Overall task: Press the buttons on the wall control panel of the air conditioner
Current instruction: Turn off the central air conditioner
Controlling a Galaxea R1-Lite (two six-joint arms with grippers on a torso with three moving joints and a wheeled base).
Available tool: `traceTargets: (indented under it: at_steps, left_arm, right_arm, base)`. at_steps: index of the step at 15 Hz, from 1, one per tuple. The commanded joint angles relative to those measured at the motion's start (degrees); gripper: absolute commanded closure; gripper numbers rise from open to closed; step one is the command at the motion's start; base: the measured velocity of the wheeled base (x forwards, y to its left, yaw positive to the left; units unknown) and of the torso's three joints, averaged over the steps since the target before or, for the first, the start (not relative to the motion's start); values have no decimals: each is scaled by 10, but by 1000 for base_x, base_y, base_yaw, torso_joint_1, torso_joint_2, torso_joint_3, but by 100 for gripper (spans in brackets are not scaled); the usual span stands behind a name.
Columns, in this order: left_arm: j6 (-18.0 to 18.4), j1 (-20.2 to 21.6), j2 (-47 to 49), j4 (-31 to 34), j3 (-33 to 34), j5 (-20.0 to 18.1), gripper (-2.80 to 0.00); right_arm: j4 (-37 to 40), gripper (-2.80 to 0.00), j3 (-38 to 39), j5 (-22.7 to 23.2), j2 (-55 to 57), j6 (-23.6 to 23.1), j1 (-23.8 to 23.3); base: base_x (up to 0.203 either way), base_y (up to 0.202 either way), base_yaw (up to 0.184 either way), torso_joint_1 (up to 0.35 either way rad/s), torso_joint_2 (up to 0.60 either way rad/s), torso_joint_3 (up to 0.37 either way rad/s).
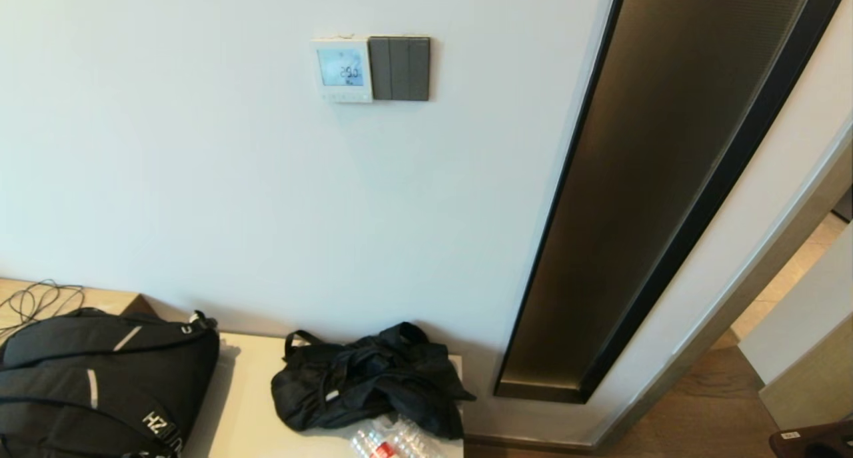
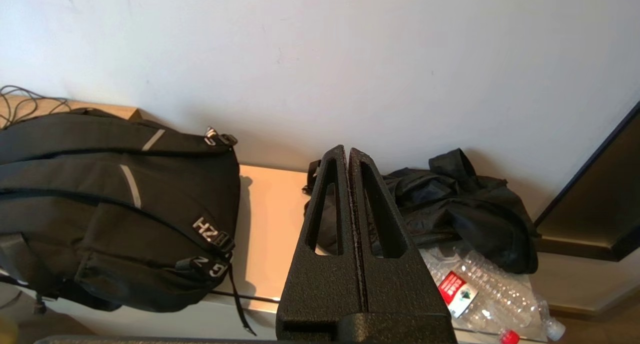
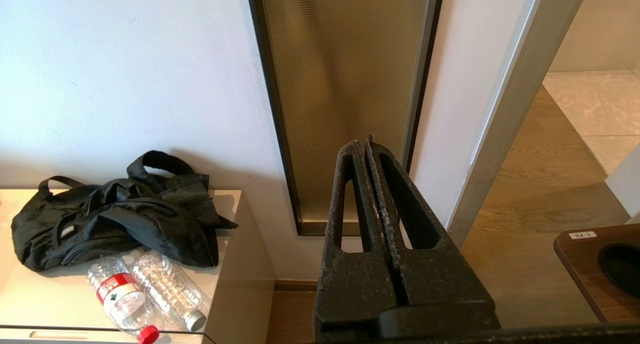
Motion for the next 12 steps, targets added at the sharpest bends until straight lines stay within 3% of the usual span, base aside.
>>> traceTargets:
  at_steps: [1, 12]
  left_arm:
    - [-1, 0, 1, 0, 0, 0, 0]
    - [-3, 0, 1, -2, 0, 0, 0]
  right_arm:
    - [0, 0, 0, 0, 1, 0, 0]
    - [0, 0, 0, 0, 1, 0, 0]
  base:
    - [0, 0, 0, 0, 0, 0]
    - [0, 0, 0, 0, 0, 0]
